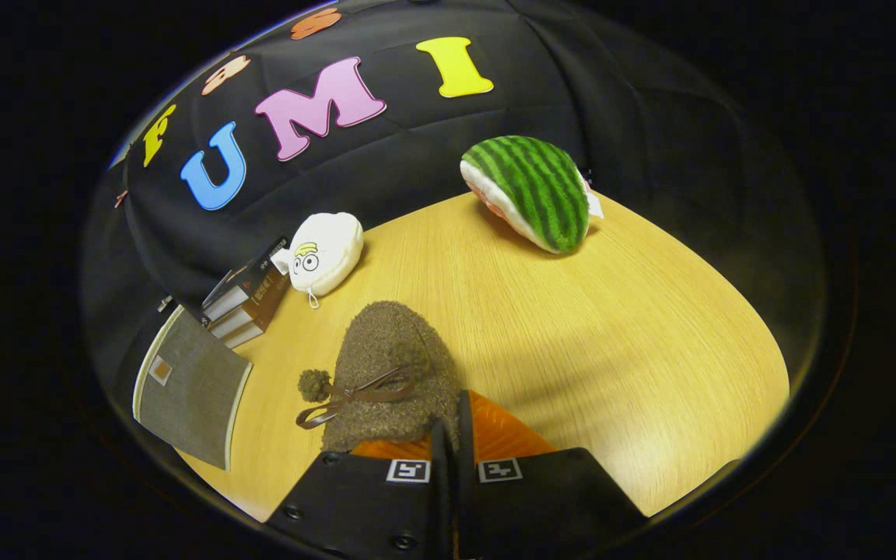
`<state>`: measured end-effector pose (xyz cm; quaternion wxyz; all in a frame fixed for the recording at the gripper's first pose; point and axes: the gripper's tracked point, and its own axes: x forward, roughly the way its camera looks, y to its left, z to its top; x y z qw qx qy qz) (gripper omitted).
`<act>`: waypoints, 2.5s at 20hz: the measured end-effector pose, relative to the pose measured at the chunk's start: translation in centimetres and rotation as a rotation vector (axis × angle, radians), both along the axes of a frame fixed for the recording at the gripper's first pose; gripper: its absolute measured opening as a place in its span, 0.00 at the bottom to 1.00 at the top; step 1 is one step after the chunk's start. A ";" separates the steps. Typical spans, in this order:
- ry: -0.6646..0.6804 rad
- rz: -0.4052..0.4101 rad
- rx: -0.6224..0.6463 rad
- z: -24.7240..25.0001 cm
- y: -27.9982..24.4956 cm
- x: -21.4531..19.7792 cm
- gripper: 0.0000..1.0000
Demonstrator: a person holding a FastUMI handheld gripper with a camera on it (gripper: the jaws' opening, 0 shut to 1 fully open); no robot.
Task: Open the storage box then place both shoes into the box .Put the left shoe in first, then the right shoe, with the right side of both shoes facing outward in a uniform manner.
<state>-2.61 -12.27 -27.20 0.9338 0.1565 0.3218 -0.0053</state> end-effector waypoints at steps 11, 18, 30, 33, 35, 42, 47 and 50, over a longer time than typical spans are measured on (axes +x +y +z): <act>-0.186 0.215 0.106 14.8 16.8 -0.9 0.08; -0.171 0.259 0.216 16.8 29.7 0.6 0.08; -0.094 0.175 0.219 11.3 41.2 4.6 0.08; -0.054 0.180 0.205 10.0 41.7 4.3 0.08; -0.034 0.189 0.172 9.1 41.5 3.9 0.08; -0.040 0.184 0.175 9.0 41.2 3.3 0.18; -0.037 0.243 0.188 9.7 41.6 1.1 0.38; -0.093 0.253 0.236 12.4 42.0 0.8 0.63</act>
